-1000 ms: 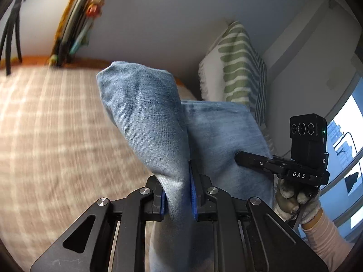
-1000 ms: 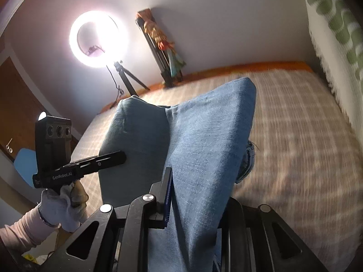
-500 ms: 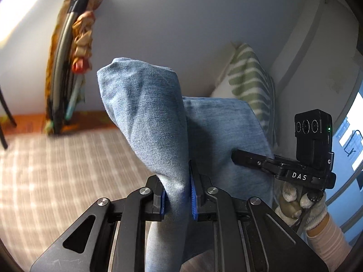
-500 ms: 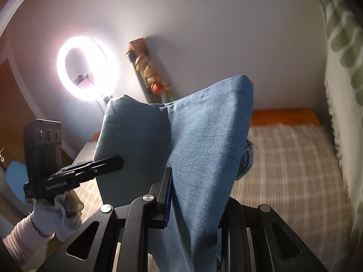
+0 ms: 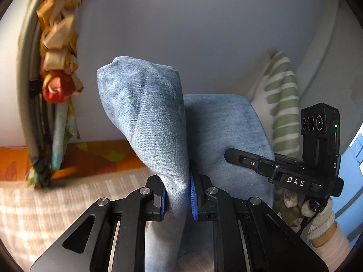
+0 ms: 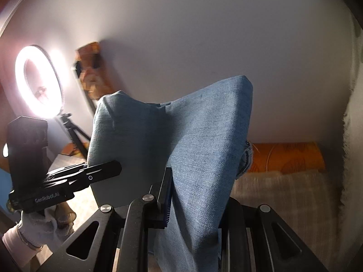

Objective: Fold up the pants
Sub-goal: 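Lift the jeans with both tools and carry them toward the pillow, then lower the folded jeans onto the bed and open both tools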

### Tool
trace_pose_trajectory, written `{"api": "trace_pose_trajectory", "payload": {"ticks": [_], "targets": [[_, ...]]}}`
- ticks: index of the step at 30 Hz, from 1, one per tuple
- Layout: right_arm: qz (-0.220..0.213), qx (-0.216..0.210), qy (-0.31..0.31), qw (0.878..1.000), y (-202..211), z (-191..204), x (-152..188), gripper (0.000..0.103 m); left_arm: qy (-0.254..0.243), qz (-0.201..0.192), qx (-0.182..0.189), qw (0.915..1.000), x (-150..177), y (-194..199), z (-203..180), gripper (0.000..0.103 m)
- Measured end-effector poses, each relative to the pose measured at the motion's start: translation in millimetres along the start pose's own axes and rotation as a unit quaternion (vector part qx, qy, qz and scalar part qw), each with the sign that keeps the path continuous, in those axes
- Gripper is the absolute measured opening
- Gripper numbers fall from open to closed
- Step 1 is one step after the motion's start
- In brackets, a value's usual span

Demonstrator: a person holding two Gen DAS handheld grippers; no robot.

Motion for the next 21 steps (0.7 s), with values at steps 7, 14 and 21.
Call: {"api": "trace_pose_trajectory", "payload": {"ticks": [7, 14, 21], "targets": [[0.023, 0.028, -0.003, 0.999, -50, -29, -3, 0.02, -0.003, 0.001, -0.043, 0.9991, -5, -33, 22, 0.014], [0.069, 0.102, 0.007, 0.992, -83, -48, 1, 0.043, -0.03, 0.009, -0.131, 0.9909, 3, -45, 25, 0.024], [0.054, 0.18, 0.012, 0.982, -69, -49, 0, 0.075, -0.056, 0.01, -0.136, 0.9891, 14, -23, 12, 0.058]]}}
Point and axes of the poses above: each gripper's, at about its wrist camera, not at the fingertips, and y roughly against the way its jaws point, z to its left, x to its underside, the point moved 2 cm from there along -y, roughly the way its jaws point, and after that the axes turned 5 degrees about y, right-handed, at the moved point
